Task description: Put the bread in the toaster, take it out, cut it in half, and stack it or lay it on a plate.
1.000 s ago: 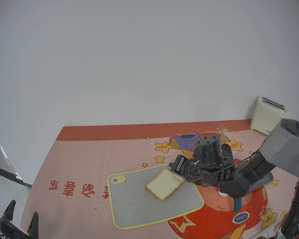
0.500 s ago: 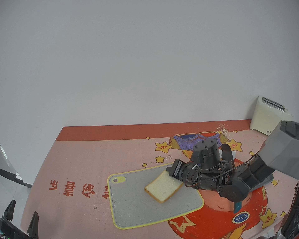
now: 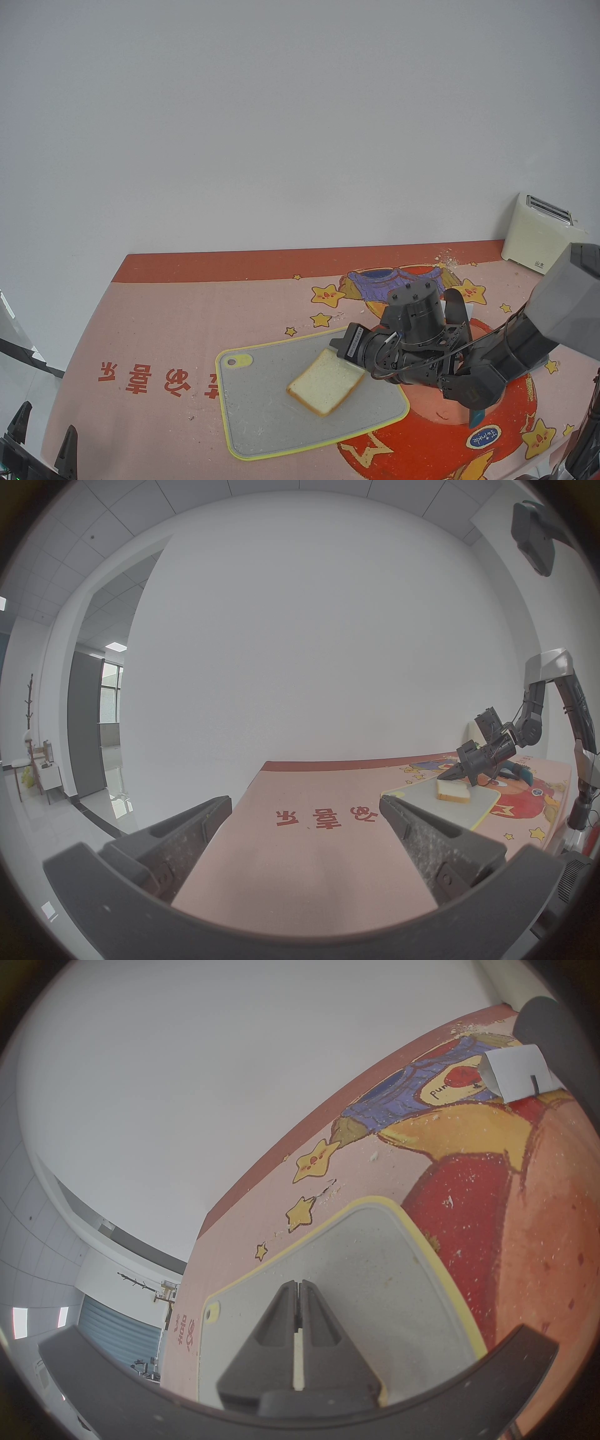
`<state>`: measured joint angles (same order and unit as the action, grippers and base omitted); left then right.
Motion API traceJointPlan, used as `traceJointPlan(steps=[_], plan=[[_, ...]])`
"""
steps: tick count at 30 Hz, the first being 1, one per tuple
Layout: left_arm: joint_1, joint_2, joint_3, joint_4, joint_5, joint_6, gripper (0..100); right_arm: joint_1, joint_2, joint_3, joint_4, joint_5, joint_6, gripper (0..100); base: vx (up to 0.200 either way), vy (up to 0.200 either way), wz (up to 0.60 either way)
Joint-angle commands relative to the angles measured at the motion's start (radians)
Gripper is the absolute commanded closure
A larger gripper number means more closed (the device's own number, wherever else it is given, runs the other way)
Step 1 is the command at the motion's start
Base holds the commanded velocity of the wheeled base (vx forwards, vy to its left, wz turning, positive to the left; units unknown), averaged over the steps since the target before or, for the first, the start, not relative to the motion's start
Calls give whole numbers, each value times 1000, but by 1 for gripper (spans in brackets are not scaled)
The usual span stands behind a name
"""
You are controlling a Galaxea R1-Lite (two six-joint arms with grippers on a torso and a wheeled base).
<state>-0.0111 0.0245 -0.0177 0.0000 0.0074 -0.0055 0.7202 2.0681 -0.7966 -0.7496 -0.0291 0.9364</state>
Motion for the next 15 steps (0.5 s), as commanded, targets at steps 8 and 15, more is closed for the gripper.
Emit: traceJointPlan(steps=[8,15], plan=[[0,2,18,0,0,-1,0,-271,-638,20,142,81,-142,100,0,0,0],[0,2,18,0,0,-1,0,-421,-737,82,345,264,-151,100,0,0,0]])
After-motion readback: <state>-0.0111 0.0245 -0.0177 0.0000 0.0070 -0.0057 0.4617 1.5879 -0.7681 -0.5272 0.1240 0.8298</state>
